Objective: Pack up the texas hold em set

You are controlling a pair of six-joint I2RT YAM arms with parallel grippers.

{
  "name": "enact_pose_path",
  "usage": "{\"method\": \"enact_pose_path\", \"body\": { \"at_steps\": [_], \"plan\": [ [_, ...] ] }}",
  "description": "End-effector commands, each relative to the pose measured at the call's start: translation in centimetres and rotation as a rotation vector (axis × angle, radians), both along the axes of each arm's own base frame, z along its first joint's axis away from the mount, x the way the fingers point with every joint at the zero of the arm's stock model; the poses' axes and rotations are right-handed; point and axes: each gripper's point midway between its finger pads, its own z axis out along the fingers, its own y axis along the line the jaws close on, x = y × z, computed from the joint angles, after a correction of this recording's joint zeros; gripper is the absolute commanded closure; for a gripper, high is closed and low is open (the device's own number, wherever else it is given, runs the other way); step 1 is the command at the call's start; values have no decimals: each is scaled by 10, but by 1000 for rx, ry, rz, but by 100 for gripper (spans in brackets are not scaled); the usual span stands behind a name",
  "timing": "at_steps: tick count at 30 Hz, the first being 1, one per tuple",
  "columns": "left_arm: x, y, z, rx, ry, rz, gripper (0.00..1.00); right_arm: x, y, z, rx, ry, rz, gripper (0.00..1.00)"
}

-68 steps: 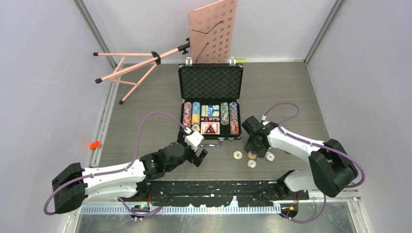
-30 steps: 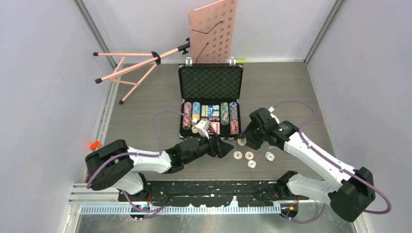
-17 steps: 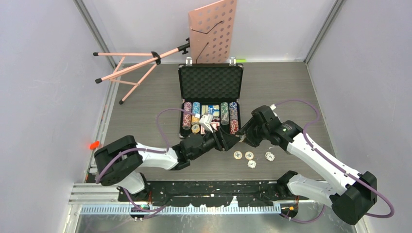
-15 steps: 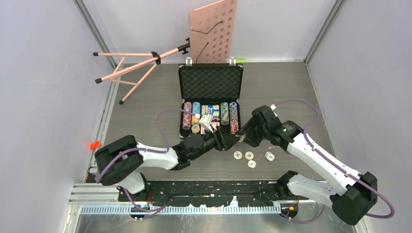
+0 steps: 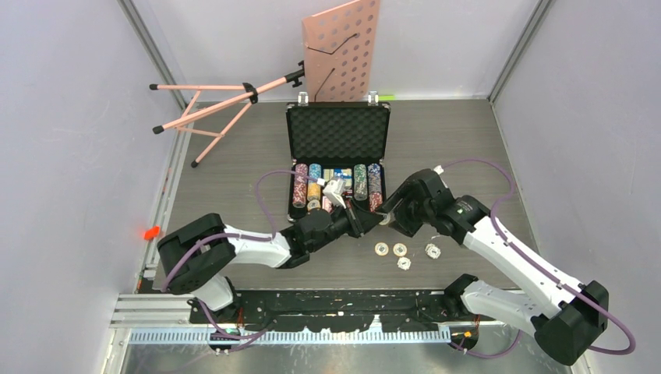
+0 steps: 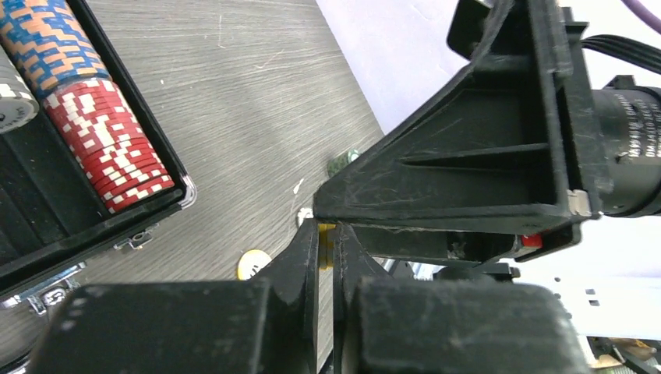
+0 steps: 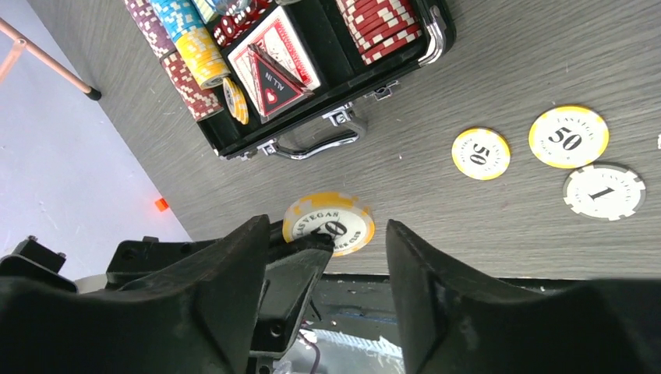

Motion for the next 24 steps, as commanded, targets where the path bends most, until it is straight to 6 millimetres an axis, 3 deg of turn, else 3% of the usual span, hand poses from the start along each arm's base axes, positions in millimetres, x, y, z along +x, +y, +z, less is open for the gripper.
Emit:
{"method": "enact_pose_path", "body": {
  "at_steps": [1, 3, 6, 9, 14, 17, 24],
  "plan": [
    [7, 6, 19, -13, -82, -16, 100, 6, -2, 26, 18, -94, 4, 25],
    [9, 18, 15, 32, -104, -31, 100, 8, -14, 32, -31, -132, -5, 17],
    [8, 41, 6, 174, -112, -95, 100, 13, -40, 42, -137, -194, -52, 14],
    [13, 78, 3, 410, -166, -90, 100, 11, -64, 48, -244, -246, -63, 14],
    [24, 143, -2, 843, -337, -58, 100, 4, -81, 50, -303, -294, -59, 14],
    [27, 158, -10, 1033, -447, -151, 100, 2, -85, 50, -316, -314, -55, 15],
    [56, 173, -40, 1313, -505, -193, 100, -2, -88, 48, -321, -330, -38, 15]
  ]
}}
